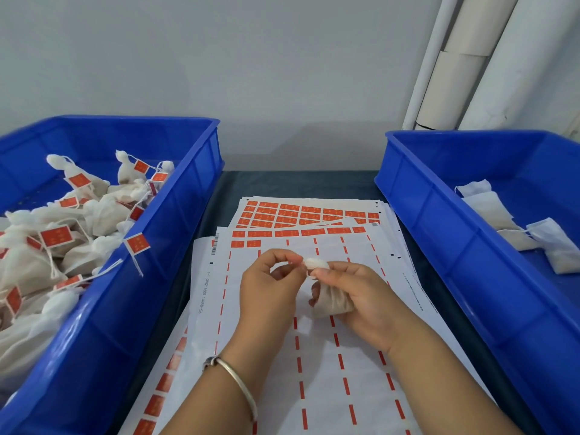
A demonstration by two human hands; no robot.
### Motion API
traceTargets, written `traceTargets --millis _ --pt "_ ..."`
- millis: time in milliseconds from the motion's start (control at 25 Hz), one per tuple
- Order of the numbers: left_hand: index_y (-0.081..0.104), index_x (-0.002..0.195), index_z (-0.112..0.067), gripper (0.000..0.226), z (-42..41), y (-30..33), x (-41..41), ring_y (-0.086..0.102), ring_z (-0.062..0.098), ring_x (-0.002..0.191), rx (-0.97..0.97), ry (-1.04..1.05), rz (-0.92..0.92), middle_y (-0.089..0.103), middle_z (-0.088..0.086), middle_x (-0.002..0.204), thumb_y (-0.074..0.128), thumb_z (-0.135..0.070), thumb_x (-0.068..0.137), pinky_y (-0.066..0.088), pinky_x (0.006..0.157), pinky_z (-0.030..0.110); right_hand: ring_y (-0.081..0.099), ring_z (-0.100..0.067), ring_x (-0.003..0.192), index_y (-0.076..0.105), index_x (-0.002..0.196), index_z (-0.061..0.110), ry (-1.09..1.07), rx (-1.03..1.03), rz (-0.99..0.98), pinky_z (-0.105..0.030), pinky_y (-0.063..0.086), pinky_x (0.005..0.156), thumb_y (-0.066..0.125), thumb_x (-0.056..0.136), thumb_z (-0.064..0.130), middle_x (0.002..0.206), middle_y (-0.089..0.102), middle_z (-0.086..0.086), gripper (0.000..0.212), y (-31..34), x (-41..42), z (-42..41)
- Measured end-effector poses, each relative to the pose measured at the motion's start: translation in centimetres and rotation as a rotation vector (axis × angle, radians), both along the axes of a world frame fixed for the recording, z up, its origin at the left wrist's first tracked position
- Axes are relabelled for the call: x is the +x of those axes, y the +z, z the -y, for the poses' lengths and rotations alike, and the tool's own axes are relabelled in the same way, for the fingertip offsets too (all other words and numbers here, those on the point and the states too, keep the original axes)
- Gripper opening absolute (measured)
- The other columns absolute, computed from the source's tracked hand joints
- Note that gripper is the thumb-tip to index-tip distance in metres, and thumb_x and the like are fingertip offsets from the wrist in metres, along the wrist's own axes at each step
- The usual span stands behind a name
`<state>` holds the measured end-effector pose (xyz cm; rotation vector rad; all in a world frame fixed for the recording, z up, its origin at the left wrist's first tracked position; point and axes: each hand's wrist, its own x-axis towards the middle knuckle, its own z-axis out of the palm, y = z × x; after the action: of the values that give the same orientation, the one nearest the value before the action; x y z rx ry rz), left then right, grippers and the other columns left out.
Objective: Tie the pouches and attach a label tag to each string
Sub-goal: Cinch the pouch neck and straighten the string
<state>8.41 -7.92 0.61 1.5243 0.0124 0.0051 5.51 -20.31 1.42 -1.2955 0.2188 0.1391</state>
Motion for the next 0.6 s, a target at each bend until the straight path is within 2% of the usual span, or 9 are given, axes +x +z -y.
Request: traceTargets --millis 40,120,240,320,400,520,600 --pt "0.066 0.077 -0.028 0.024 0.05 -0.03 -0.08 0.061 -0.012 0.074 0.058 0.009 0.045 0.068 -0.02 0.074 0.067 -0.004 0.082 0.043 0.053 0.003 0.066 -0.01 0.078 0.076 0.09 0.017 0.02 0.103 -0.015 -0.029 0.053 0.076 0.068 0.071 0.023 0.085 0.072 0.005 0.021 0.11 -0.05 0.04" --pt "0.064 0.076 -0.039 0.037 0.02 0.06 -0.31 0.059 -0.012 0.081 0.202 0.005 0.156 0.065 -0.02 0.08 0.063 -0.002 0.084 0.043 0.06 0.001 0.066 -0.009 0.069 0.078 0.086 0.014 0.016 0.164 -0.029 -0.026 0.053 0.067 0.065 0.076 0.019 0.079 0.071 0.001 0.017 0.09 0.0 0.27" --pt "0.056 0.085 -0.054 0.05 0.07 0.1 -0.8 0.052 -0.016 0.093 0.316 -0.09 0.281 0.058 -0.032 0.091 0.062 -0.004 0.083 0.04 0.067 -0.001 0.065 -0.017 0.086 0.077 0.089 0.012 -0.048 0.138 -0.031 -0.034 0.054 0.08 0.067 0.076 0.022 0.091 0.071 -0.007 0.02 0.02 0.27 0.64" --pt "0.05 0.091 -0.059 0.047 0.18 0.19 -1.06 0.048 -0.019 0.095 0.415 -0.117 0.354 0.052 -0.04 0.091 0.069 -0.017 0.081 0.039 0.069 -0.002 0.064 -0.022 0.096 0.077 0.09 0.013 -0.085 0.108 -0.033 -0.036 0.054 0.084 0.069 0.069 0.028 0.098 0.071 -0.009 0.028 -0.04 0.26 0.71" --pt "0.055 0.098 -0.054 0.037 0.16 0.02 -0.98 0.044 -0.022 0.094 0.496 -0.069 0.428 0.048 -0.04 0.087 0.071 -0.027 0.079 0.037 0.072 -0.004 0.063 -0.022 0.1 0.077 0.091 0.014 -0.097 0.092 -0.025 -0.036 0.052 0.088 0.069 0.067 0.031 0.1 0.071 -0.009 0.031 -0.06 0.18 0.61" --pt "0.071 0.1 -0.031 0.021 -0.08 -0.33 -0.5 0.044 -0.027 0.091 0.527 -0.001 0.46 0.047 -0.039 0.086 0.069 -0.03 0.079 0.034 0.074 -0.006 0.061 -0.021 0.099 0.077 0.091 0.014 -0.089 0.056 -0.031 -0.037 0.049 0.092 0.068 0.072 0.031 0.096 0.07 -0.006 0.027 -0.1 0.15 0.44" --pt "0.072 0.099 -0.03 0.019 -0.19 -0.43 -0.44 0.045 -0.028 0.087 0.519 -0.006 0.441 0.048 -0.04 0.08 0.069 -0.03 0.079 0.032 0.074 -0.007 0.059 -0.024 0.103 0.076 0.092 0.013 -0.098 0.02 -0.045 -0.04 0.048 0.097 0.066 0.079 0.029 0.101 0.069 -0.009 0.023 -0.17 0.21 0.41"
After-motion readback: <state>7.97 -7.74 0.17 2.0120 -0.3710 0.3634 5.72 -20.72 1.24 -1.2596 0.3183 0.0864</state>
